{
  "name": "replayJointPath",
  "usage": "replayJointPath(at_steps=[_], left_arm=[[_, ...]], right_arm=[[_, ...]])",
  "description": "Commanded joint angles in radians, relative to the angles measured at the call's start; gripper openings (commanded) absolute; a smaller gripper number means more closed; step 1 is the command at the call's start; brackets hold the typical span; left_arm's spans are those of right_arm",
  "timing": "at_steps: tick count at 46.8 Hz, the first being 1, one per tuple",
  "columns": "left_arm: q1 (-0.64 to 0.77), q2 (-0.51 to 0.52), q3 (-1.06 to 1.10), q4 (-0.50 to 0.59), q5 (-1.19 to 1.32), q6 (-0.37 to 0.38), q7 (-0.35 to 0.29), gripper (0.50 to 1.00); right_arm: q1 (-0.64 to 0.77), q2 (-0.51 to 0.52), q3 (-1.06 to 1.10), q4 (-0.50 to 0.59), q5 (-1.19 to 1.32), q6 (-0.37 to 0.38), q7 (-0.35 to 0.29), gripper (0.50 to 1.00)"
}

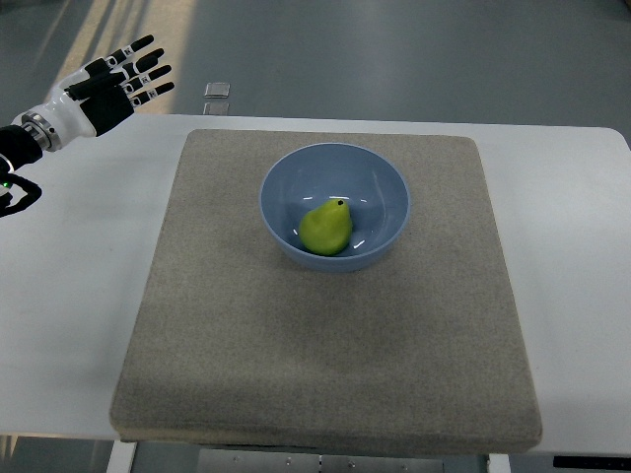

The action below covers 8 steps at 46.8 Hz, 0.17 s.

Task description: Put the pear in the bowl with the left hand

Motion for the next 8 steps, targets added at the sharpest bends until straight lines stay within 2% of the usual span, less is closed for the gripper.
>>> replayJointPath(at_steps=[1,8], left_arm=[[0.0,0.003,0.0,-0.01,0.0,0.0,0.002,0.996],[0.001,0.004,-0.001,-0.012,0.0,0.0,0.002,0.996]], right_arm=[[0.001,0.0,0.003,0.001,0.002,0.002,0.003,0.926],[0.001,0.0,0.003,0.001,0.004,-0.003,0.009,0.926]])
